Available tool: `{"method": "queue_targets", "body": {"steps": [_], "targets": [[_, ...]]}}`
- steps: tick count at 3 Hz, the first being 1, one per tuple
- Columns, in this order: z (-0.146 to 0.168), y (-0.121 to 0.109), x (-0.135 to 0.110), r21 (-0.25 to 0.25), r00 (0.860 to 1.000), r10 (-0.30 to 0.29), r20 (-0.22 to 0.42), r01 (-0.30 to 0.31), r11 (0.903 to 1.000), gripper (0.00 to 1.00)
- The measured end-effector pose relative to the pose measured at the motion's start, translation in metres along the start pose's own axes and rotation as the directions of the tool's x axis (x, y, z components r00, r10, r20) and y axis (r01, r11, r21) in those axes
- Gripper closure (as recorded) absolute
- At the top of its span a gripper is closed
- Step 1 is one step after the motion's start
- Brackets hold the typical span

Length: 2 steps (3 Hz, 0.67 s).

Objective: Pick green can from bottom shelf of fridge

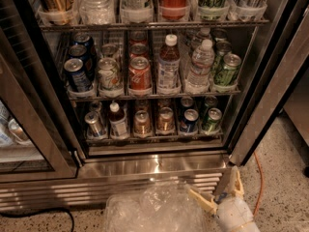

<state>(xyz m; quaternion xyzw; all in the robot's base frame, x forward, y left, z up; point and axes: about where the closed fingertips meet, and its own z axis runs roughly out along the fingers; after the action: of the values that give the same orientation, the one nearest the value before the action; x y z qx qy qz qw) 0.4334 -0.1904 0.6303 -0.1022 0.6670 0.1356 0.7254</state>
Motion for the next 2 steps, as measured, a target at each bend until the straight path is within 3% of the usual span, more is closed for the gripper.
{"method": "queue_targets", "body": {"steps": [1, 2], "targets": [[0.027, -0.013, -0.030, 0.103, 0.994, -0.089, 0.065, 0.082, 0.9913, 0.00], [0.027, -0.032, -0.036, 0.182, 0.994, -0.071, 0.079, 0.056, 0.9818, 0.00]]}}
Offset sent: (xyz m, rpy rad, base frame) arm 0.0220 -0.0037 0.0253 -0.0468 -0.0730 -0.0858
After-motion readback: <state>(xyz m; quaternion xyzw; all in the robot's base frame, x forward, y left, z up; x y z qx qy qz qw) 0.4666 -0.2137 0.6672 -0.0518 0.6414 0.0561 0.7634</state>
